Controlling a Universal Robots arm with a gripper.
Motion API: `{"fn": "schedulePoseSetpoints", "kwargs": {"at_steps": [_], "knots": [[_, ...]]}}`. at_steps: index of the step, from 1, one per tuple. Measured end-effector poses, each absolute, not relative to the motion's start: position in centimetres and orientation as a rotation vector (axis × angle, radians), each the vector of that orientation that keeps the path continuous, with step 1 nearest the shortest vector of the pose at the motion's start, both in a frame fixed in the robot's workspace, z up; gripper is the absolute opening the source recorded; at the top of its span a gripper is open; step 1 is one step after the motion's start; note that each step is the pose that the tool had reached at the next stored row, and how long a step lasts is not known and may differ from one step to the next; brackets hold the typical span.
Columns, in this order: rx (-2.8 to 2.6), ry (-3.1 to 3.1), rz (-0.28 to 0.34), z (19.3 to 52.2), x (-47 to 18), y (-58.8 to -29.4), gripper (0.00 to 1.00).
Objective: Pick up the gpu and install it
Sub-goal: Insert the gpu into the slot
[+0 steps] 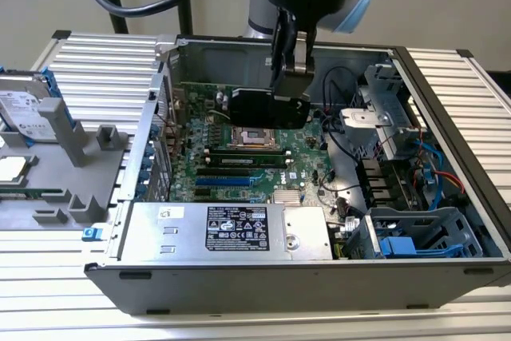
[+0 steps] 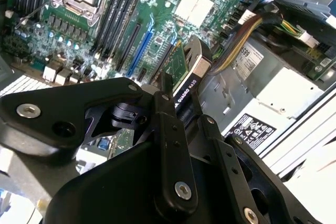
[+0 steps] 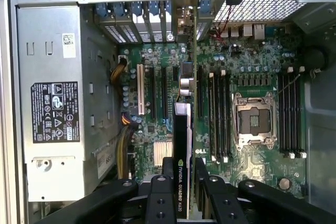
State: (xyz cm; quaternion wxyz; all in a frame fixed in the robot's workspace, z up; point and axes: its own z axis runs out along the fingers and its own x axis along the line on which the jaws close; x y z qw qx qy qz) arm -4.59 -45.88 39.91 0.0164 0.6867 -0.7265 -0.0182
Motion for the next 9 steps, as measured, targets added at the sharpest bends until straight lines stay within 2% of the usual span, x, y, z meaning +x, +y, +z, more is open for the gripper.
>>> {"fn": "schedulePoseSetpoints", "kwargs": {"at_steps": [9], "knots": [[2.135,-2.259,-0.057,39.69,-4.51,-45.88,0.00]]}}
